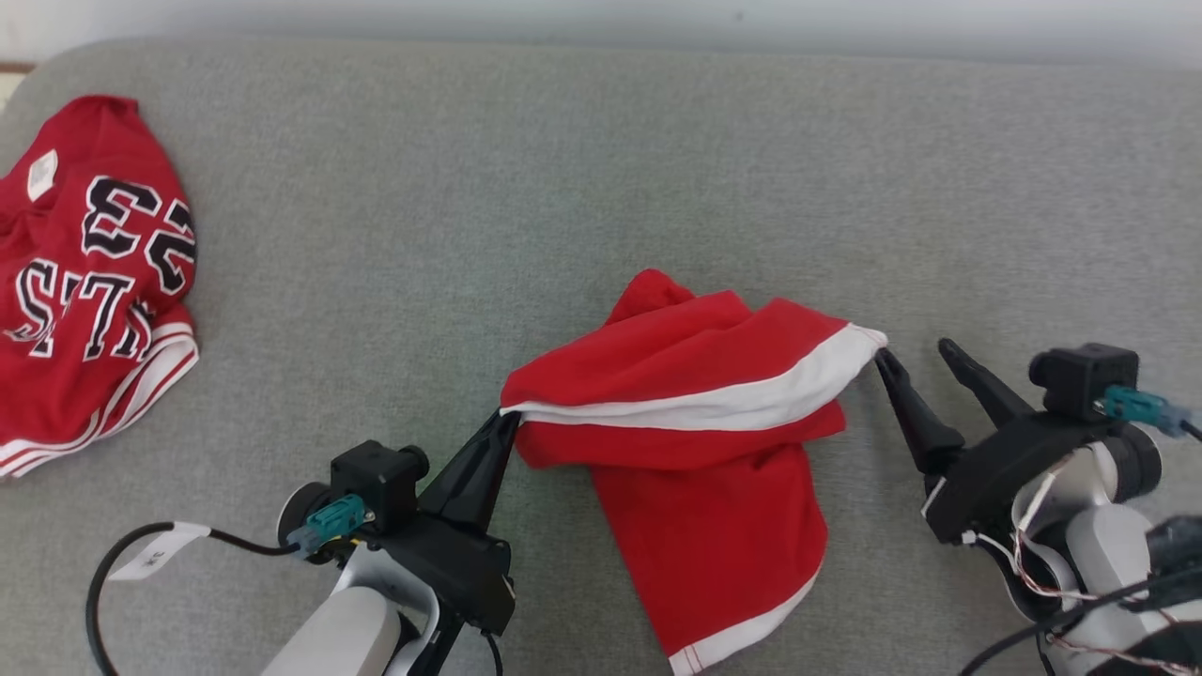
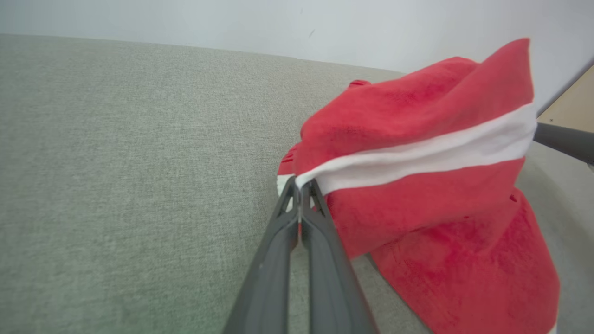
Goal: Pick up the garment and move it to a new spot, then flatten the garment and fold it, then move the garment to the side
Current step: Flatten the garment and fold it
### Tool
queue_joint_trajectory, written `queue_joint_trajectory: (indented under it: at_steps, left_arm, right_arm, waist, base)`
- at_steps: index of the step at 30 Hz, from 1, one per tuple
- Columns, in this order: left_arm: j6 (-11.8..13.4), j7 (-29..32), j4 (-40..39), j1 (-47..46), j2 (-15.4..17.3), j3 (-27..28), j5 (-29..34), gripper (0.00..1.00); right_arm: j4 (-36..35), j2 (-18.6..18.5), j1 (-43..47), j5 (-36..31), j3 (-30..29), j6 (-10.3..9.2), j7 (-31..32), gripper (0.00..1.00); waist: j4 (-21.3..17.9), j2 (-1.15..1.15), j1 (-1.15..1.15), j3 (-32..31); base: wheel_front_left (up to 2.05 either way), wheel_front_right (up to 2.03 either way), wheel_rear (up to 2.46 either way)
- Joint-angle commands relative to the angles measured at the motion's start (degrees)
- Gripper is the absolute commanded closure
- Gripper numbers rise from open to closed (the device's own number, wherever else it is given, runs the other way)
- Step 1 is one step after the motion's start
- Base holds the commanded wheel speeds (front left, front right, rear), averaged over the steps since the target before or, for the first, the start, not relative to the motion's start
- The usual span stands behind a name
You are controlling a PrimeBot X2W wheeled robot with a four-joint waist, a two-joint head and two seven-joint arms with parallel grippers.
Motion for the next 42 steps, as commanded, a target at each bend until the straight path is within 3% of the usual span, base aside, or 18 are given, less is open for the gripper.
queue_joint_trajectory:
  at_steps: [1, 11, 12, 14, 15, 21, 29, 34, 42]
  left_arm:
    - [-0.46, -0.62, 0.63, -1.01, -0.19, -0.30, 0.67, 1.00]
    - [-1.08, -1.90, 2.92, -3.37, -1.26, -1.19, 0.79, 1.00]
    - [-1.10, -2.03, 3.10, -3.44, -1.30, -1.22, 0.75, 1.00]
    - [-1.10, -2.13, 3.37, -3.66, -1.32, -1.24, 0.64, 1.00]
    - [-1.10, -2.12, 3.49, -3.79, -1.29, -1.23, 0.57, 1.00]
    - [-0.90, -2.71, 4.06, -4.26, -1.01, -1.02, 0.32, 1.00]
    - [0.05, -4.78, 1.95, -4.14, -0.09, 0.54, 0.24, 1.00]
    - [0.96, -4.74, -4.09, -3.21, 1.56, 1.77, 0.07, 1.00]
    - [0.77, 0.92, -18.18, -2.59, 4.78, 3.78, -3.63, 1.00]
  right_arm:
    - [1.51, -0.97, -1.89, 0.69, 1.57, 0.00, -0.67, 0.00]
    - [9.89, -2.38, -7.98, 4.61, 9.48, 0.00, -1.97, 0.00]
    - [10.50, -2.40, -8.04, 5.14, 10.35, 0.00, -1.89, 0.46]
    - [11.34, -2.58, -8.28, 5.56, 12.23, 0.01, -1.95, 0.92]
    - [11.74, -2.67, -8.27, 5.90, 13.23, 0.01, -1.87, 1.00]
    - [12.64, -3.57, -8.80, 6.42, 16.16, 0.00, -4.18, 1.00]
    - [10.34, -2.38, -7.97, 4.12, 9.78, -0.02, -13.77, 1.00]
    - [4.68, -0.99, -5.37, 1.18, 3.69, -0.02, -17.53, 1.00]
    - [-7.97, 1.41, -1.91, -4.32, -5.78, -0.02, -16.24, 1.00]
  waist:
    - [2.12, 0.00, -0.01, 2.35]
    - [3.20, 0.00, -0.01, 4.36]
    - [3.19, 0.00, -0.01, 4.42]
    - [3.12, 0.00, -0.01, 4.50]
    - [3.05, 0.00, -0.01, 4.49]
    - [2.54, 0.00, -0.01, 4.43]
    - [1.76, 0.00, -0.01, 2.53]
    - [0.44, 0.00, -0.01, 0.35]
    - [-1.45, 0.00, -0.01, -3.06]
  base:
    - [0.00, 0.00, 0.00]
    - [0.00, 0.00, 0.00]
    - [0.00, 0.00, 0.00]
    - [0.00, 0.00, 0.00]
    - [0.00, 0.00, 0.00]
    - [0.00, 0.00, 0.00]
    - [0.00, 0.00, 0.00]
    - [0.00, 0.00, 0.00]
    - [0.00, 0.00, 0.00]
